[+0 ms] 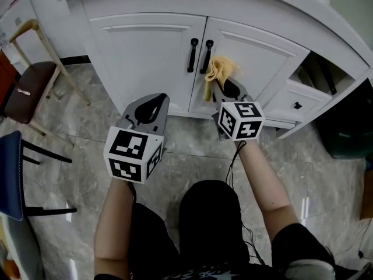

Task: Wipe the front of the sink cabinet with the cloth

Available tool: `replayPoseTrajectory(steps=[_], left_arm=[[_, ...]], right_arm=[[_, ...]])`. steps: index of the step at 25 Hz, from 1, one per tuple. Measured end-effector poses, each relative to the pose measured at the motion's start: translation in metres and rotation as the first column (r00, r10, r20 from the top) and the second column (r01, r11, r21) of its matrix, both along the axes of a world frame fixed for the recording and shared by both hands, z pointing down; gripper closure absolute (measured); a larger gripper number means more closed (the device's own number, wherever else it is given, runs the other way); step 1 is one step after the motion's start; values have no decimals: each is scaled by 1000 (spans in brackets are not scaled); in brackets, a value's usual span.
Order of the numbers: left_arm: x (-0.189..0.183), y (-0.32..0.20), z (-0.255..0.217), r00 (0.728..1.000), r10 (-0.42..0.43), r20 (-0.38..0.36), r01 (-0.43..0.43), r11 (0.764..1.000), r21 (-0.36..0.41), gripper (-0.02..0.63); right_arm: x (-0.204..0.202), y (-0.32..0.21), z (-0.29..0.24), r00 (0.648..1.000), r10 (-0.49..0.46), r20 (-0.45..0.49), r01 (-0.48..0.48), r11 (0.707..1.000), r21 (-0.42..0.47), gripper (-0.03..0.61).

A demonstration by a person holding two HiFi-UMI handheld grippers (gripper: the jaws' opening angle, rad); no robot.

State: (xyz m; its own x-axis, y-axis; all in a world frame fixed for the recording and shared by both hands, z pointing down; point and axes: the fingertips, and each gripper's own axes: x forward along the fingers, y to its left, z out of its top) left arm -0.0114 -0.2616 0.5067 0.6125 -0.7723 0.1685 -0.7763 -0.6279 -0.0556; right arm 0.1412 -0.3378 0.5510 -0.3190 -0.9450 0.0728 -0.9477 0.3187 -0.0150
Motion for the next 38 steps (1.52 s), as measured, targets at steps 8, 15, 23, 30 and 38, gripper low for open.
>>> replayPoseTrajectory(steps=[8,15,23,30,38], left_arm=[[19,-6,-1,1000,32,0,-32,999,8,598],[60,-10,8,996,88,5,-88,996,-8,597],[104,-9,17,987,159,9,-158,987,-19,597],[132,-8,27,981,195,2,-194,980,-33,598],[133,-3,43,978,209,15,-208,976,-65,597]], right_arm=[[32,4,3,999,47,-21,-47,999,4,497],[84,17,5,993,114,-35,-114,993,5,495],[157,37,14,968,249,-39,-249,969,-1,495],[197,53,17,949,314,-33,-314,949,-2,495],[204,65,28,939,334,-85,-337,942,-16,495]])
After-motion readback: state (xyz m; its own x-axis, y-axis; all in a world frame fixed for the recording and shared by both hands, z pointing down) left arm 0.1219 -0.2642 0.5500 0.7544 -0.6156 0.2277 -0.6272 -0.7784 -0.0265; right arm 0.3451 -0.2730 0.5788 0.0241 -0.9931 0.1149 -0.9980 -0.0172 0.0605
